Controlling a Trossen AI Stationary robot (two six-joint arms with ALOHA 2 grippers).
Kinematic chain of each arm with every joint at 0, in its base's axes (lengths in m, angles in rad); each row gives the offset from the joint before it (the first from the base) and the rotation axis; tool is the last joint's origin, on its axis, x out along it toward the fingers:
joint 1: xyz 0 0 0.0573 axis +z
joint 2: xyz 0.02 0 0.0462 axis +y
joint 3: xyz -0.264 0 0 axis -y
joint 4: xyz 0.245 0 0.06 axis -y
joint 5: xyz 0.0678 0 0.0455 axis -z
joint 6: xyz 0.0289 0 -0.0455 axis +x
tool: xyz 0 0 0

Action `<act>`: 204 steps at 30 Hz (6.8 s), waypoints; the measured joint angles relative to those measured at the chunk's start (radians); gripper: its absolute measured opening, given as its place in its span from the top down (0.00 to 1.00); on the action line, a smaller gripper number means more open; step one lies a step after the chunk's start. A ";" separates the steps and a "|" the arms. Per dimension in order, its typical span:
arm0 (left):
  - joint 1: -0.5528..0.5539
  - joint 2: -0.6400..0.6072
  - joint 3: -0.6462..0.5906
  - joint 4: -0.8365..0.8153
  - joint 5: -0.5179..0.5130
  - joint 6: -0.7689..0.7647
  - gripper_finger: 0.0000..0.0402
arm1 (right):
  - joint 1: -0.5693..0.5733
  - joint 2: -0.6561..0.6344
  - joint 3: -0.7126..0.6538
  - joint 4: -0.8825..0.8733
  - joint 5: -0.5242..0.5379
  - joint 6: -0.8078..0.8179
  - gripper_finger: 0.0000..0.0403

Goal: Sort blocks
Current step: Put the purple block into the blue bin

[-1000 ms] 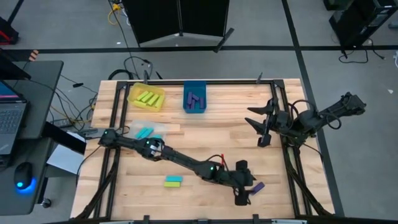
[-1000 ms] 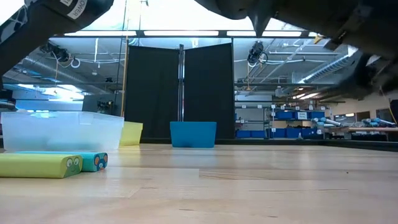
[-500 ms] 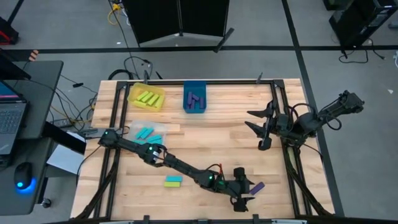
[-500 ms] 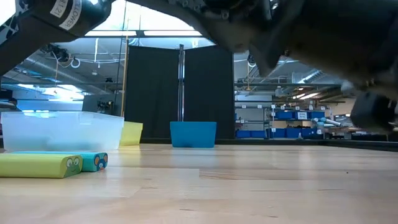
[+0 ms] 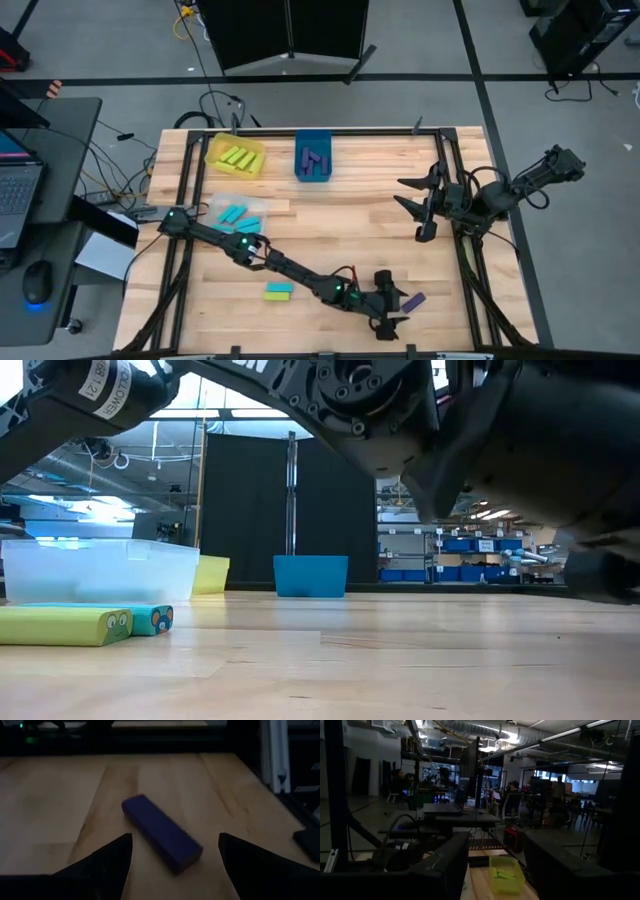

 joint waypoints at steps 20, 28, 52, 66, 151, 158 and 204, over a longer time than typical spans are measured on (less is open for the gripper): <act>0.004 0.036 -0.001 0.040 -0.022 -0.006 0.24 | -0.001 0.000 0.000 0.001 0.025 -0.001 0.51; 0.015 0.036 -0.001 0.039 -0.024 -0.028 0.27 | -0.001 0.000 0.000 0.000 0.025 -0.001 0.51; 0.043 0.036 -0.001 0.037 -0.014 -0.051 0.63 | -0.001 0.000 0.000 0.000 0.025 -0.008 0.51; 0.045 0.036 -0.001 0.038 -0.023 -0.050 0.70 | -0.001 0.000 0.000 -0.001 0.025 -0.007 0.51; 0.283 -0.246 -0.001 -0.370 -0.528 0.001 0.72 | 0.228 -0.176 0.000 0.041 0.281 -0.329 0.51; 0.315 -0.281 -0.001 -0.520 -0.637 -0.064 0.73 | 0.244 -0.178 0.000 0.046 0.281 -0.358 0.51; 0.480 -0.387 -0.001 -1.714 -0.795 -0.475 0.73 | 0.329 -0.220 0.000 0.091 0.277 -0.411 0.51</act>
